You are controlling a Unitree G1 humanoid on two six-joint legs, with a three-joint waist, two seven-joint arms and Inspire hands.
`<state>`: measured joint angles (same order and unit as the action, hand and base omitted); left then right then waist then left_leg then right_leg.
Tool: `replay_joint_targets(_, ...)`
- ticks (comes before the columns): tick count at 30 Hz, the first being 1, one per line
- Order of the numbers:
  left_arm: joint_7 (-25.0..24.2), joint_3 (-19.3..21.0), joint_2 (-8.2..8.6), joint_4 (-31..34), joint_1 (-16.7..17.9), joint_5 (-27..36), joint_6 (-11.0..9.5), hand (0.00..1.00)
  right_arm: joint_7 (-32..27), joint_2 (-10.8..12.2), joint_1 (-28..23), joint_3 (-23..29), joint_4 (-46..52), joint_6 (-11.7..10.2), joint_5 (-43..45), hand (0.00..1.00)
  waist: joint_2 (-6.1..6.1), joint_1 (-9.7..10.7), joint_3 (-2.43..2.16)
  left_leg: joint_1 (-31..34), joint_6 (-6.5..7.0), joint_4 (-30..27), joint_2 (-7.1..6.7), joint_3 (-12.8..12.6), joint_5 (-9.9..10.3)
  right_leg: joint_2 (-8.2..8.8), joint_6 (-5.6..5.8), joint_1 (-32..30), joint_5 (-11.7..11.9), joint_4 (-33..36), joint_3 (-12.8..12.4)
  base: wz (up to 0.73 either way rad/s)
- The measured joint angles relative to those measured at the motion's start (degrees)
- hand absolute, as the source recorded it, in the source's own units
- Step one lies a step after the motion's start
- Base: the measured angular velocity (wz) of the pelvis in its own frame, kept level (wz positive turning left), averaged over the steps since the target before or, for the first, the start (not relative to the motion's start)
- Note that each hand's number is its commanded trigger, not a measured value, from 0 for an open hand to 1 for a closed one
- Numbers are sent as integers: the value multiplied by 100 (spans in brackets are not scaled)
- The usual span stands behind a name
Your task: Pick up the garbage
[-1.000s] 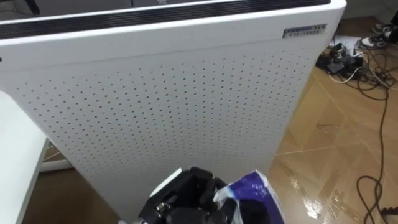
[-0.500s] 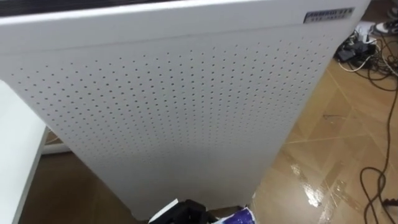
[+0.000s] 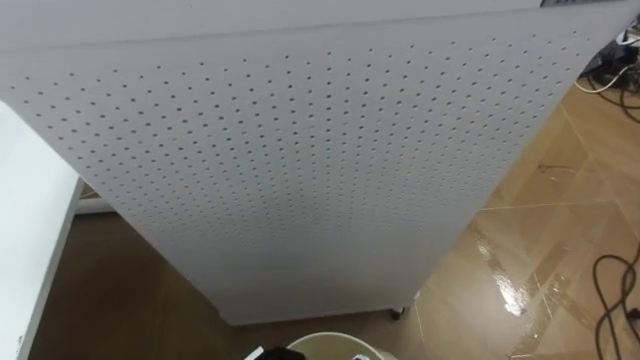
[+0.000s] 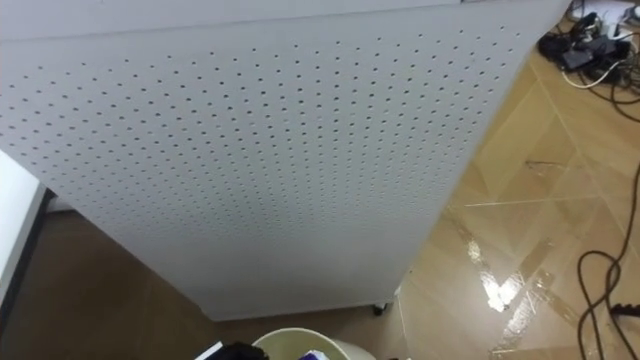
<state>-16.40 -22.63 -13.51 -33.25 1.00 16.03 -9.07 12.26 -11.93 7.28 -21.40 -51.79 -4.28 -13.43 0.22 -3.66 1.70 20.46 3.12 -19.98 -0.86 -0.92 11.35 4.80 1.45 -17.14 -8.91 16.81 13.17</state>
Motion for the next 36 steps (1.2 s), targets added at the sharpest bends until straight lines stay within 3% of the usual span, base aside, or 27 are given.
replay_joint_targets(8,235,77,137,-70,-31,-398,1,100,-87,26,0,9,-10,-1,-1,100,22,-12,8,125,1,-47,1,6,-1,0,-13,-115,8,23,4,0)
replay_joint_targets(9,247,106,140,-101,-40,-460,0,54,-90,20,-1,11,-12,0,-1,100,22,-10,8,131,1,-48,1,2,-1,4,-14,-132,7,45,2,0)
replay_joint_targets(10,288,140,160,-190,-69,-460,0,18,-96,19,-1,12,-12,-1,-1,100,25,-9,10,132,1,-51,2,1,0,10,-18,-152,3,92,1,0)
replay_joint_targets(11,329,157,169,-225,-80,-461,0,0,-98,20,0,12,-11,-1,-1,100,25,-9,9,132,1,-52,3,0,-1,11,-18,-159,3,105,0,0)
replay_joint_targets(26,585,220,288,-428,-127,-505,-10,0,-158,28,-10,10,-24,-2,-12,100,35,-11,3,151,9,-89,4,-8,-8,22,-20,-194,1,204,-31,0)
replay_joint_targets(36,571,206,278,-1171,-67,-560,-84,0,-181,13,6,11,-465,-17,-251,100,34,-11,3,151,8,-65,9,-29,-14,17,-21,-188,2,185,-5,0)
